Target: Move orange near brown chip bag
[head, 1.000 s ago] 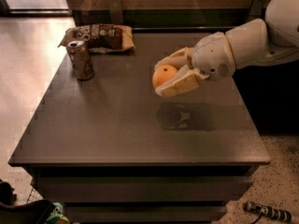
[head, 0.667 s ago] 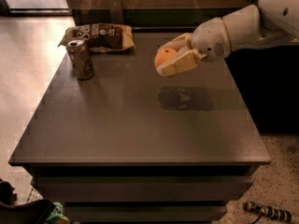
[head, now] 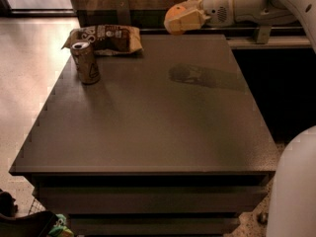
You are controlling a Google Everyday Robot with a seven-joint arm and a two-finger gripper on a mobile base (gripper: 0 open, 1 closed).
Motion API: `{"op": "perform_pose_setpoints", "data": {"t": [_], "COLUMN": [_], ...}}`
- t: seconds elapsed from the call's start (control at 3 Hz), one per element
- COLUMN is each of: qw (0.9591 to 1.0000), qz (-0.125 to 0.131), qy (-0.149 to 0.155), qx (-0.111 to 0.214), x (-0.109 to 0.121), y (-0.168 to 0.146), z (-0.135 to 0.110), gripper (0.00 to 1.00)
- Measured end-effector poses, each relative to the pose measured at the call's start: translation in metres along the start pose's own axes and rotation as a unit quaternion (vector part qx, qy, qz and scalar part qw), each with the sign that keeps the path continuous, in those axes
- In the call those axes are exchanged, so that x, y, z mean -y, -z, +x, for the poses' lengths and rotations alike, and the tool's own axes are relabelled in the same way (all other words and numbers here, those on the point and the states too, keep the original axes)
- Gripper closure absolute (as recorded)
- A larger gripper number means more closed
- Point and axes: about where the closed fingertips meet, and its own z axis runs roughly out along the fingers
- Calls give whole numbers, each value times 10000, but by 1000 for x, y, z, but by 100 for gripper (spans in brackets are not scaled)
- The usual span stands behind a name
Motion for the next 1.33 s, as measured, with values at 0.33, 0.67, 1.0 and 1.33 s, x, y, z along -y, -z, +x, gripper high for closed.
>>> {"op": "perform_pose_setpoints", "data": {"t": [0.33,0.67,1.0,1.33], "qw": [9974,9897,9899,9900], "qz": [658,1212,1202,1257], "qy": [302,705,702,407], "qx": [63,-272,-266,-494], "x": [40,60,60,68], "y": [-7,-21,-21,-35], "z": [-24,-32,-32,0], "gripper": [100,100,100,100]}}
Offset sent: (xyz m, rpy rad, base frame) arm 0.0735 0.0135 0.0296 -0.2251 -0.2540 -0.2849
